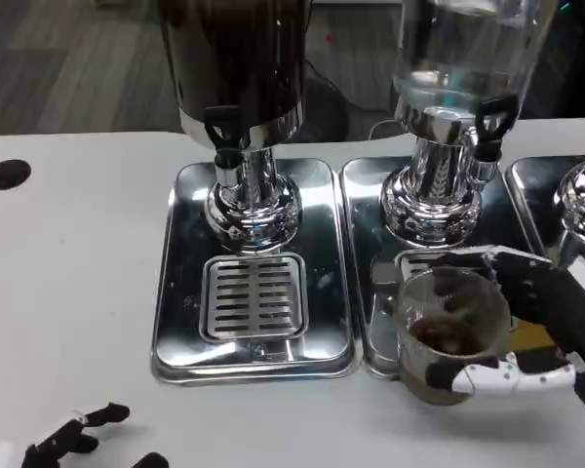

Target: Grasp the cup under the faucet to collect the drink, then remove the cup.

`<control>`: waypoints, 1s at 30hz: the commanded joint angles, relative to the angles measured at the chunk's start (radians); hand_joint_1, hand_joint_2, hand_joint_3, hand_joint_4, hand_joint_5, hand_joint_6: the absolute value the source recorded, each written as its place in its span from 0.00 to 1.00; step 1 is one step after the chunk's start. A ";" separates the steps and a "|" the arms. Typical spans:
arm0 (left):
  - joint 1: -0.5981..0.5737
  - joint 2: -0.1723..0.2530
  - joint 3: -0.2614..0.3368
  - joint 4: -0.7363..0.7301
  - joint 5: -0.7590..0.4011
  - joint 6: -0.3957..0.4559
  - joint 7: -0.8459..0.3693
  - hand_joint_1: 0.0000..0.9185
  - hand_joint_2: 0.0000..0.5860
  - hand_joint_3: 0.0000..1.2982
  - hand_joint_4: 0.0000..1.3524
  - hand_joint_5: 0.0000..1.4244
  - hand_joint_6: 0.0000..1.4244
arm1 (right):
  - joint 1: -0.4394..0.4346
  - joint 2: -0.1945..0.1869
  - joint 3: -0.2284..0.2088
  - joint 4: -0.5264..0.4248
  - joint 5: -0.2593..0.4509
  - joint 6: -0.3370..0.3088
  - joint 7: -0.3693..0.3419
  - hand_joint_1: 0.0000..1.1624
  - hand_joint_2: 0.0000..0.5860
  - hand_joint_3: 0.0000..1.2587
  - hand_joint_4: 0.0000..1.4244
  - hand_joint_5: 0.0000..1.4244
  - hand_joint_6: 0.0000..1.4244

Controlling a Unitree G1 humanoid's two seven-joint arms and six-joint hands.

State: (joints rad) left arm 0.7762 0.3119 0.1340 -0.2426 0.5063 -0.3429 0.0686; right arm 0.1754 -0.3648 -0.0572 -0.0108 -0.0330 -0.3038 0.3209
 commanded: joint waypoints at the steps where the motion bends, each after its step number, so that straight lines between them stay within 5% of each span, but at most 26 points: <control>1: 0.008 0.005 -0.007 0.000 -0.012 -0.004 -0.011 0.00 0.14 0.27 0.19 0.24 0.45 | 0.034 -0.002 -0.025 -0.046 0.045 -0.063 0.012 0.82 0.20 0.44 0.38 0.42 0.40; 14: 0.029 0.004 -0.009 -0.012 -0.014 -0.016 -0.008 0.00 0.14 0.27 0.20 0.24 0.45 | 0.150 0.003 -0.035 -0.048 0.061 -0.166 0.028 0.82 0.20 0.44 0.38 0.42 0.39; 30: 0.071 -0.003 -0.016 -0.051 0.005 -0.015 -0.004 0.00 0.14 0.27 0.20 0.24 0.46 | 0.160 0.013 -0.036 0.135 0.067 -0.325 0.026 0.81 0.20 0.44 0.39 0.42 0.39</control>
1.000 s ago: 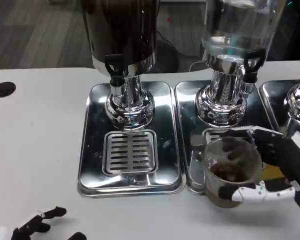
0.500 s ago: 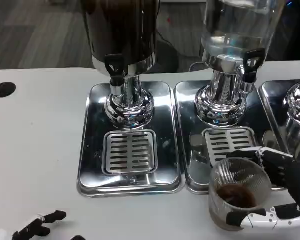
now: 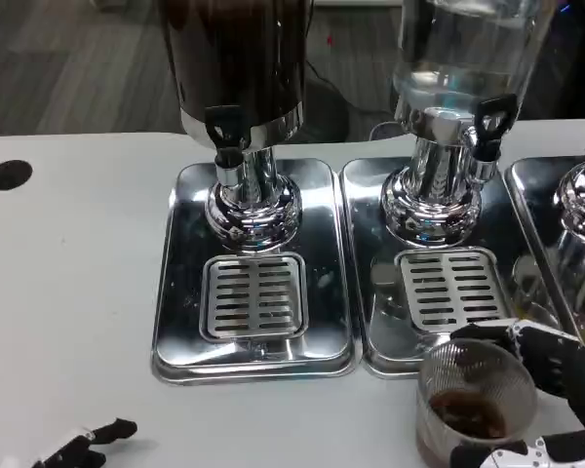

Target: Grasp the cup under the faucet to collect the drink, then remove the cup.

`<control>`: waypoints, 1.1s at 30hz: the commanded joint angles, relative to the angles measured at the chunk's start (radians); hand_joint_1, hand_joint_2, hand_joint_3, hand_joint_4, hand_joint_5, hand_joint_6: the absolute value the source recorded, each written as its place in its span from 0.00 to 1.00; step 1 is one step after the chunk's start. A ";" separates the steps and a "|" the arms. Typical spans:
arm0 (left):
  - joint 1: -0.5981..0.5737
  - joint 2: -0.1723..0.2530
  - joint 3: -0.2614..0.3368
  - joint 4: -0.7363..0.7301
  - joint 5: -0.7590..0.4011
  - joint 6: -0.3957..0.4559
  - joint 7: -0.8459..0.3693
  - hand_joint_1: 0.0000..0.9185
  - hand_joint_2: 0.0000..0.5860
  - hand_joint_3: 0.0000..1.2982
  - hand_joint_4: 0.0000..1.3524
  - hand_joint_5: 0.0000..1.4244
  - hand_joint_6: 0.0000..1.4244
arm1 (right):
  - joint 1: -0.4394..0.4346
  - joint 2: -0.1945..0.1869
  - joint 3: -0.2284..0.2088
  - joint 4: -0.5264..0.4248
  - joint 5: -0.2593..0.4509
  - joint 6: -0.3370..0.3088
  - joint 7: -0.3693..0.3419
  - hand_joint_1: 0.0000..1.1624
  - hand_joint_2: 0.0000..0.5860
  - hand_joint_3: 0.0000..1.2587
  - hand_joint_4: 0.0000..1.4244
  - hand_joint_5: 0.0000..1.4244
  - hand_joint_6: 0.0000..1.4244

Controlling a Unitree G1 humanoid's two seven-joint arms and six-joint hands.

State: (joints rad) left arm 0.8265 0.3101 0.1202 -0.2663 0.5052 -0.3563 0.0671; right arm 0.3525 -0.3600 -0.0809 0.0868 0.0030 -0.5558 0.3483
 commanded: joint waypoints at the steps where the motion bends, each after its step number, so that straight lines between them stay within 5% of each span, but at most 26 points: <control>1: 0.024 -0.002 -0.002 -0.032 0.009 -0.001 -0.003 0.00 0.14 0.27 0.20 0.24 0.46 | -0.020 0.009 -0.012 0.054 0.033 -0.083 -0.001 0.81 0.20 0.44 0.39 0.42 0.39; 15: 0.063 -0.007 -0.002 -0.086 0.033 0.019 -0.007 0.00 0.14 0.27 0.19 0.24 0.47 | -0.058 0.009 -0.009 0.209 0.057 -0.187 0.008 0.80 0.20 0.44 0.38 0.41 0.37; 26: 0.050 -0.005 -0.009 -0.099 0.036 0.038 -0.014 0.00 0.14 0.27 0.19 0.24 0.47 | -0.070 -0.004 -0.003 0.226 0.063 -0.241 0.030 0.72 0.14 0.25 0.22 0.29 0.19; 33: 0.040 0.002 -0.008 -0.085 0.025 0.042 -0.013 0.00 0.14 0.27 0.20 0.24 0.47 | -0.070 -0.008 -0.001 0.197 0.086 -0.240 0.045 0.68 0.15 0.19 0.18 0.26 0.17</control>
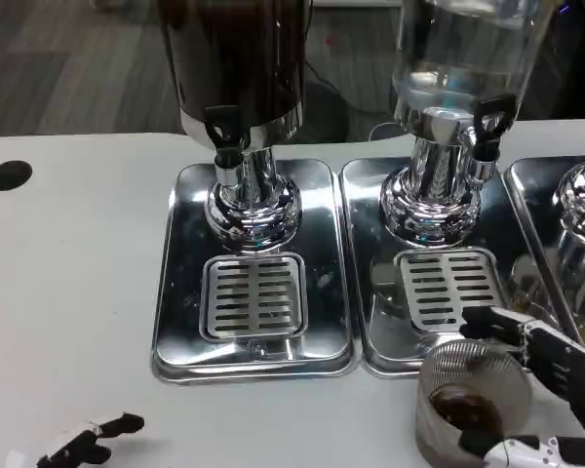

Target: Grasp the cup under the faucet to collect the drink, then remove the cup.

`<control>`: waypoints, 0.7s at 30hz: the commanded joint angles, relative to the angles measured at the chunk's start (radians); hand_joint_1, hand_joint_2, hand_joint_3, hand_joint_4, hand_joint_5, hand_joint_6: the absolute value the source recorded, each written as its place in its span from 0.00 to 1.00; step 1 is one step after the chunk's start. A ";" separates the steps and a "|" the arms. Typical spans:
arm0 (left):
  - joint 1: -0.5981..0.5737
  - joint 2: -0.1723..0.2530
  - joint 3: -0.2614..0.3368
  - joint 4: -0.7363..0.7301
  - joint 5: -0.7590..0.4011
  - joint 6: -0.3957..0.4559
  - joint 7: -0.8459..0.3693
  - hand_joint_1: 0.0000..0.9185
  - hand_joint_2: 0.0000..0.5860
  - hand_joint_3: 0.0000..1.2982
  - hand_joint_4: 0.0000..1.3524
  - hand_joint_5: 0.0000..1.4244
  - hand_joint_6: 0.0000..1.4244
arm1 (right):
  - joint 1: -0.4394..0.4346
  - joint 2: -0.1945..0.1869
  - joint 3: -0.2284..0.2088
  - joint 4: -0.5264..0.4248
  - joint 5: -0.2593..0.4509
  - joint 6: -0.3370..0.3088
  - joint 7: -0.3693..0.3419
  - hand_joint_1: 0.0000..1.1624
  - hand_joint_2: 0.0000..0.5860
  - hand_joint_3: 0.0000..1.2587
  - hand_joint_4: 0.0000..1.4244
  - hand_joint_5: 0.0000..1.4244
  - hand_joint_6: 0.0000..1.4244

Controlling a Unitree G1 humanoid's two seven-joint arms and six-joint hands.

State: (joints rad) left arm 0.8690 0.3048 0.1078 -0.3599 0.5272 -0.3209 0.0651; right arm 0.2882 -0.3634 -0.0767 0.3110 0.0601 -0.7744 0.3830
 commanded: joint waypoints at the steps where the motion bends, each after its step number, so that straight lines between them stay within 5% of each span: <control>1: -0.004 0.008 0.005 0.011 0.001 0.007 -0.011 0.00 0.14 0.27 0.20 0.24 0.47 | -0.005 -0.004 -0.005 -0.031 0.033 -0.020 0.011 0.67 0.15 0.19 0.17 0.26 0.17; 6: -0.008 0.011 0.008 0.012 -0.005 0.006 -0.013 0.00 0.14 0.27 0.20 0.24 0.47 | -0.002 -0.001 -0.004 -0.063 0.042 -0.009 0.010 0.64 0.16 0.15 0.13 0.21 0.14; 10: -0.012 0.011 0.009 0.015 -0.010 0.005 -0.012 0.00 0.14 0.27 0.20 0.24 0.47 | -0.003 -0.008 -0.014 -0.094 0.109 0.017 0.034 0.49 0.27 0.14 0.09 0.15 0.14; 12: -0.013 0.010 0.011 0.013 -0.012 0.004 -0.011 0.00 0.14 0.27 0.20 0.24 0.47 | 0.000 -0.011 -0.020 -0.132 0.167 0.051 0.053 0.44 0.37 0.15 0.09 0.15 0.14; 15: -0.017 0.009 0.012 0.014 -0.017 0.000 -0.009 0.00 0.14 0.27 0.20 0.24 0.47 | 0.004 -0.009 -0.036 -0.185 0.216 0.099 0.065 0.40 0.68 0.19 0.09 0.14 0.12; 18: -0.025 0.007 0.009 0.018 -0.020 -0.006 -0.005 0.00 0.14 0.27 0.20 0.24 0.45 | -0.039 -0.032 -0.074 -0.223 0.166 0.156 0.028 0.35 0.94 0.20 0.09 0.12 0.09; 20: -0.029 0.006 0.005 0.019 -0.020 -0.012 -0.002 0.00 0.16 0.25 0.19 0.23 0.41 | -0.062 -0.039 -0.088 -0.223 0.126 0.181 0.010 0.34 1.00 0.19 0.07 0.10 0.06; 21: -0.031 0.005 0.002 0.020 -0.018 -0.017 0.001 0.00 0.17 0.25 0.19 0.23 0.40 | -0.079 -0.050 -0.099 -0.222 0.052 0.181 -0.023 0.33 1.00 0.19 0.06 0.10 0.06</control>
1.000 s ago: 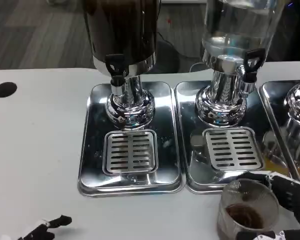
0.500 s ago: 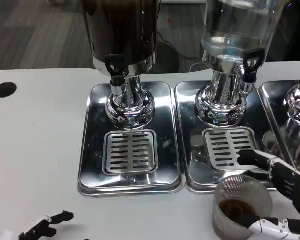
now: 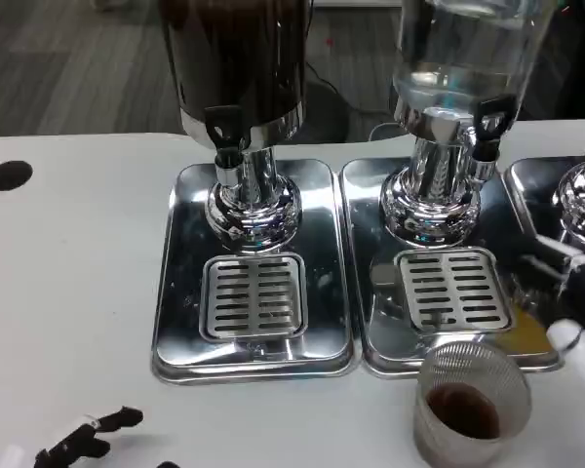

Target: Grasp the cup under the faucet to collect the drink, then remove the cup.

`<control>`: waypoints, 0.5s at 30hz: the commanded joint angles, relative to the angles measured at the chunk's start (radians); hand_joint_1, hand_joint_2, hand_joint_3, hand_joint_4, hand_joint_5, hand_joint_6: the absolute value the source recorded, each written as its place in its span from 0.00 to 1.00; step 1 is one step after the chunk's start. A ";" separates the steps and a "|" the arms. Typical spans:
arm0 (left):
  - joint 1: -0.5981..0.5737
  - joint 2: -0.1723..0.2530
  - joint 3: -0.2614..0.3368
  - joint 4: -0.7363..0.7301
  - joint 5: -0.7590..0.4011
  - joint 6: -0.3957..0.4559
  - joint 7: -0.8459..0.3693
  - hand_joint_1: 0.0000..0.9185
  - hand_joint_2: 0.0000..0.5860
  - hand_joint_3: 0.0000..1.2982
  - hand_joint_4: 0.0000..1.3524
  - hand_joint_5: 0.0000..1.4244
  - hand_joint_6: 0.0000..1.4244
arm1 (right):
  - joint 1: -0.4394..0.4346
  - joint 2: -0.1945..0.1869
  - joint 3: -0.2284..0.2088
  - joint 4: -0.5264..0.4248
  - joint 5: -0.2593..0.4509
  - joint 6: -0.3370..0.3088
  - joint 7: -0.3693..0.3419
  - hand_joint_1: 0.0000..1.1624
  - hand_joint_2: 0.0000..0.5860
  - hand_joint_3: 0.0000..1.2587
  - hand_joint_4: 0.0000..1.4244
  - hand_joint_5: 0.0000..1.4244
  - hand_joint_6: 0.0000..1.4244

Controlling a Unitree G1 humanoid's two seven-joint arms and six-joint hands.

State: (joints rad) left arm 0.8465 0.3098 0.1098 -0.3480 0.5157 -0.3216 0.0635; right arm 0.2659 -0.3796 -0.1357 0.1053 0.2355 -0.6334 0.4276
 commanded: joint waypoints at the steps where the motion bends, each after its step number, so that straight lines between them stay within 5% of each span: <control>1: -0.011 -0.001 -0.002 0.008 -0.005 -0.022 0.006 0.00 0.18 0.24 0.19 0.22 0.39 | -0.067 -0.040 -0.047 -0.017 -0.180 0.039 -0.095 0.33 1.00 0.18 0.06 0.09 0.05; 6: -0.012 -0.009 0.006 0.015 0.000 -0.063 0.037 0.00 0.19 0.23 0.17 0.20 0.37 | -0.101 -0.076 -0.045 -0.015 -0.536 0.041 -0.263 0.33 1.00 0.15 0.04 0.07 0.02; 15: -0.017 -0.017 0.013 0.031 0.135 -0.148 0.173 0.00 0.25 0.18 0.09 0.12 0.31 | -0.055 -0.080 -0.026 -0.012 -0.751 0.034 -0.447 0.36 1.00 0.15 0.05 0.07 0.01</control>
State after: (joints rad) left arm 0.8303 0.2991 0.1198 -0.3250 0.6012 -0.4431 0.1898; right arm 0.1855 -0.4491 -0.1696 0.1088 -0.4769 -0.5936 0.0269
